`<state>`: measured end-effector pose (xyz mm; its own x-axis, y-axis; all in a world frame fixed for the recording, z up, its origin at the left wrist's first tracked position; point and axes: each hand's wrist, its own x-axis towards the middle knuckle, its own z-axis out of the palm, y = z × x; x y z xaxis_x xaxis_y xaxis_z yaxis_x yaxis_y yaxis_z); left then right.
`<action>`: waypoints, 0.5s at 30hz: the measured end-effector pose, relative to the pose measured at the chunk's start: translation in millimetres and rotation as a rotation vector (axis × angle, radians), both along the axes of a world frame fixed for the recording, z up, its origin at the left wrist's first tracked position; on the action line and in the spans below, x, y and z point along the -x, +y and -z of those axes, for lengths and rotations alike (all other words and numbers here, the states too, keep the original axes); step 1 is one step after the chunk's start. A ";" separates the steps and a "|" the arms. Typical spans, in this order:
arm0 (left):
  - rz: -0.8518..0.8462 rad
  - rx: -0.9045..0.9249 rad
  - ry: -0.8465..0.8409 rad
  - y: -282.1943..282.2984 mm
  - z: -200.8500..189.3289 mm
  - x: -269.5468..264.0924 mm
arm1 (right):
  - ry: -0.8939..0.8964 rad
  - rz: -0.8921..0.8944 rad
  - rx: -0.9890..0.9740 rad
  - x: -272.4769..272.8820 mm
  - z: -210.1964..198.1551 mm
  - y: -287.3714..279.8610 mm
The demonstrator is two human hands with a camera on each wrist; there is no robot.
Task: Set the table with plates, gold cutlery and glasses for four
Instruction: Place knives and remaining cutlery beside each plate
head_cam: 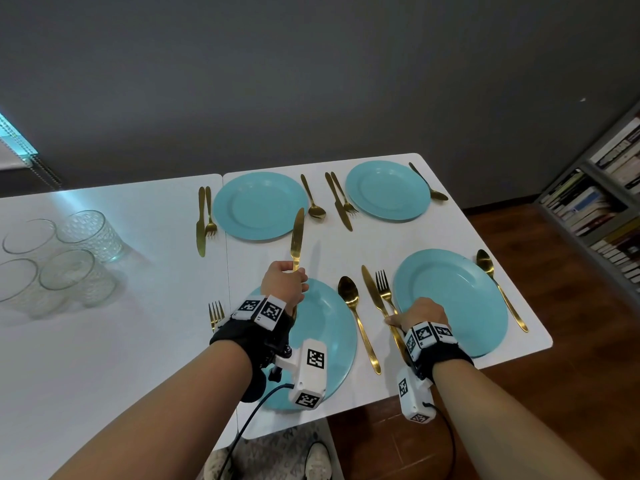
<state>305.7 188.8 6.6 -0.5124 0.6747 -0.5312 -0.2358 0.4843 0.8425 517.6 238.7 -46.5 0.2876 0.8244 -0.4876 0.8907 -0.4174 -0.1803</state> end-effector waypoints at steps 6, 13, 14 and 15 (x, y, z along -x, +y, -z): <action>0.002 0.017 0.017 0.6 2.8 0.2 | 0.021 0.010 0.003 0.4 -0.8 0.2; 0.017 0.035 0.022 0.2 1.5 -1.8 | 0.060 -0.008 -0.024 1.3 -8.1 2.2; 0.017 0.039 0.008 0.6 1.7 -2.0 | 0.066 -0.020 -0.035 4.3 -12.3 2.9; 0.018 0.042 -0.013 0.5 1.3 -2.2 | 0.074 -0.048 -0.033 8.6 -18.1 3.8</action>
<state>308.0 189.3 5.3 -0.4934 0.6604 -0.5661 -0.2380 0.5235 0.8181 509.1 242.4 -28.3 0.2111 0.8522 -0.4787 0.8933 -0.3670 -0.2594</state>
